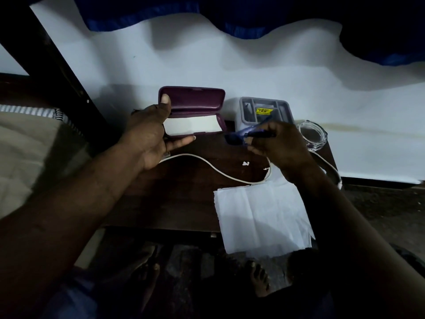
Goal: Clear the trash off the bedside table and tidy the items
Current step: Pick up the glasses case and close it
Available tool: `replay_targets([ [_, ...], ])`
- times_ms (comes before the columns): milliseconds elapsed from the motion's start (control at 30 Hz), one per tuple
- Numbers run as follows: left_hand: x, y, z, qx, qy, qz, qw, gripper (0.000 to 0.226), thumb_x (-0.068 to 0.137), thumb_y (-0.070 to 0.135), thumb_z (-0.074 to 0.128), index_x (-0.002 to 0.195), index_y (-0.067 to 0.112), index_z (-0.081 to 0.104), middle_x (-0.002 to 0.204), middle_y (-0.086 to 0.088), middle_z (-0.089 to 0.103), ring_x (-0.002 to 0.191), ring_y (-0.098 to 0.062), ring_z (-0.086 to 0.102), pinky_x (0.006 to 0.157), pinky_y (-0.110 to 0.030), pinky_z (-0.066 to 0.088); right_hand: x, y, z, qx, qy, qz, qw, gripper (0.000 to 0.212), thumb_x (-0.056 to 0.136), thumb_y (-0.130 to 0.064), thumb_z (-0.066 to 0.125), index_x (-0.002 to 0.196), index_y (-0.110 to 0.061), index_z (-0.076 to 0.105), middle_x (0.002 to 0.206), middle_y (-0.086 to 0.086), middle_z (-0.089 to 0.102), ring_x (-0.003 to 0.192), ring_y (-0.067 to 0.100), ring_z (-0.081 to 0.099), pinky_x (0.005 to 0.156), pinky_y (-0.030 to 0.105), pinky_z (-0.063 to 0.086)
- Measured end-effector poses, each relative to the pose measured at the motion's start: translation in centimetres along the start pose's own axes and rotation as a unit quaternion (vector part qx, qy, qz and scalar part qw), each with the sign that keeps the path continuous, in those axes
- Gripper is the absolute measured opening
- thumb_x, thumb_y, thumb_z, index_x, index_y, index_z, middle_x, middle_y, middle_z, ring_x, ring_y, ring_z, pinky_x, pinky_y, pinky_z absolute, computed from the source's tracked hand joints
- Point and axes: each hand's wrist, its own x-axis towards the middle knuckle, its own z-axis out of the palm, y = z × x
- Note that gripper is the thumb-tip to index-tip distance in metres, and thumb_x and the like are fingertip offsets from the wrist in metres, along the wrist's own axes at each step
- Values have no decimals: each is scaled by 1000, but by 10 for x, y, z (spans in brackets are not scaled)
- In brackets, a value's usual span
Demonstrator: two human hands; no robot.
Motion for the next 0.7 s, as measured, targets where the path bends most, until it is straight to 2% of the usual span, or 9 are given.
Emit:
replay_targets([
  [67,0,-2,2,3,2,1,1000,27,99,41,62,102,15,68,107,-6,77,90,-27,78,70,-47,63,0,-6,-2,84,-2,-2,996,14,82,-2,81,86,-15,75,84,8,76,82,21,74,79,34,62],
  [133,-1,-3,3,5,6,-2,1000,26,100,41,62,102,15,67,108,-7,76,89,-27,79,70,-47,63,-2,-12,-4,161,-14,-4,987,13,85,2,77,88,-11,73,86,9,73,83,20,71,77,29,60],
  [200,-1,-3,2,8,12,-4,1000,25,100,40,61,104,15,66,111,-9,75,87,-27,79,69,-47,63,-4,-17,-5,199,-18,-20,980,15,86,5,74,88,-9,73,89,12,72,87,24,70,80,31,59],
  [333,-3,-2,2,6,17,-8,1000,25,100,38,62,107,14,65,114,-11,74,86,-29,79,71,-49,63,-8,-22,-7,218,-32,-93,971,38,85,13,68,76,-23,79,85,4,74,90,30,65,91,47,54],
  [367,-4,-2,3,5,12,-12,1000,25,100,38,63,107,14,66,113,-11,75,86,-29,79,71,-49,63,-9,-22,-6,206,-41,-117,971,39,84,14,68,82,-24,79,90,4,74,94,28,66,91,46,54],
  [433,-6,-4,5,11,-2,-24,1000,25,100,39,62,105,15,67,107,-9,78,87,-29,79,71,-48,63,-10,-21,0,153,-52,-164,973,33,83,14,70,91,-17,76,103,2,74,102,19,68,86,35,56],
  [500,-8,-5,9,24,-23,-43,999,26,100,42,60,104,16,66,100,-5,79,86,-27,78,68,-45,63,-11,-22,7,93,-60,-198,974,32,81,14,71,90,-16,76,106,0,73,102,13,69,83,27,55],
  [633,-10,-8,12,38,-71,-82,993,31,100,45,58,111,17,64,114,-12,76,85,-26,78,64,-41,62,-11,-19,19,-11,-20,-257,966,26,80,1,72,90,-22,80,97,1,76,95,15,71,83,27,53],
  [700,-11,-8,12,37,-79,-89,992,34,100,45,58,114,15,63,105,-11,78,82,-26,78,62,-40,62,-10,-17,22,-45,-2,-270,962,23,83,-3,75,92,-23,81,97,2,76,94,16,70,82,30,55],
])
